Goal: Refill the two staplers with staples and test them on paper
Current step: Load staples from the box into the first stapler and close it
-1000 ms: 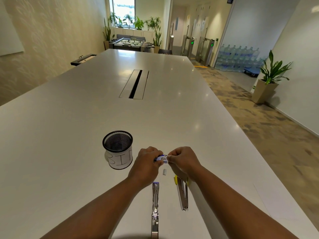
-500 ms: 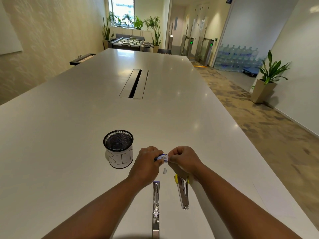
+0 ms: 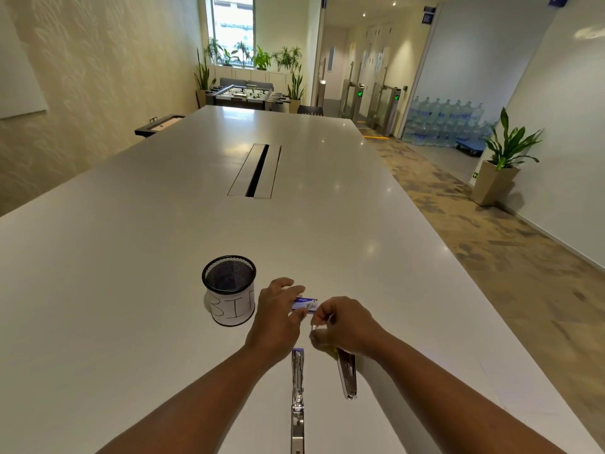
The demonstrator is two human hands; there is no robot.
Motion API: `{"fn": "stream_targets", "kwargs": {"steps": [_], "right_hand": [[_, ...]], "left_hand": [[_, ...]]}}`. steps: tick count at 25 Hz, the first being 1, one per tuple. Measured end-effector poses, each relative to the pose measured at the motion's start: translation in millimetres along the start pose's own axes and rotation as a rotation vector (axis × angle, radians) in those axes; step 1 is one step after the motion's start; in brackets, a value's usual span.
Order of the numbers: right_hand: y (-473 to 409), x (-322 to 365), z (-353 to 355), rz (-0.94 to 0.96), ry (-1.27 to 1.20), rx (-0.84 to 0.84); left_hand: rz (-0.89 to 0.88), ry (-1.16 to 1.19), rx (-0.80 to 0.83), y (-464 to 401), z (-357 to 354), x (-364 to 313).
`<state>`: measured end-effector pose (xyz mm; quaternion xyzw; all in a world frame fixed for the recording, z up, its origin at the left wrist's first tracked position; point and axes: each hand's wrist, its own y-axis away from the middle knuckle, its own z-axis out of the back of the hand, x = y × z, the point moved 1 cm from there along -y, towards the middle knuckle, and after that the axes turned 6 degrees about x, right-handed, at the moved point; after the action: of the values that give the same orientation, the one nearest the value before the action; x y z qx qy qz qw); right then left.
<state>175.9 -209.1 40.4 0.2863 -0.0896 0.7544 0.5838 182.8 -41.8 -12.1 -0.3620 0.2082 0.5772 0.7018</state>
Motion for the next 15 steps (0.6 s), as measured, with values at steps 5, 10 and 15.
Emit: {"fn": "stream_targets", "kwargs": {"steps": [5, 10, 15], "right_hand": [[17, -1, 2, 0.137, 0.025, -0.123], [42, 17, -3, 0.247, 0.075, -0.194], [67, 33, -13, 0.263, 0.038, -0.231]], "left_hand": [[0.067, 0.208, 0.012, 29, 15, -9], [0.173, 0.702, 0.297, 48, 32, -26], [0.311, 0.911, 0.326, 65, 46, -33]]}}
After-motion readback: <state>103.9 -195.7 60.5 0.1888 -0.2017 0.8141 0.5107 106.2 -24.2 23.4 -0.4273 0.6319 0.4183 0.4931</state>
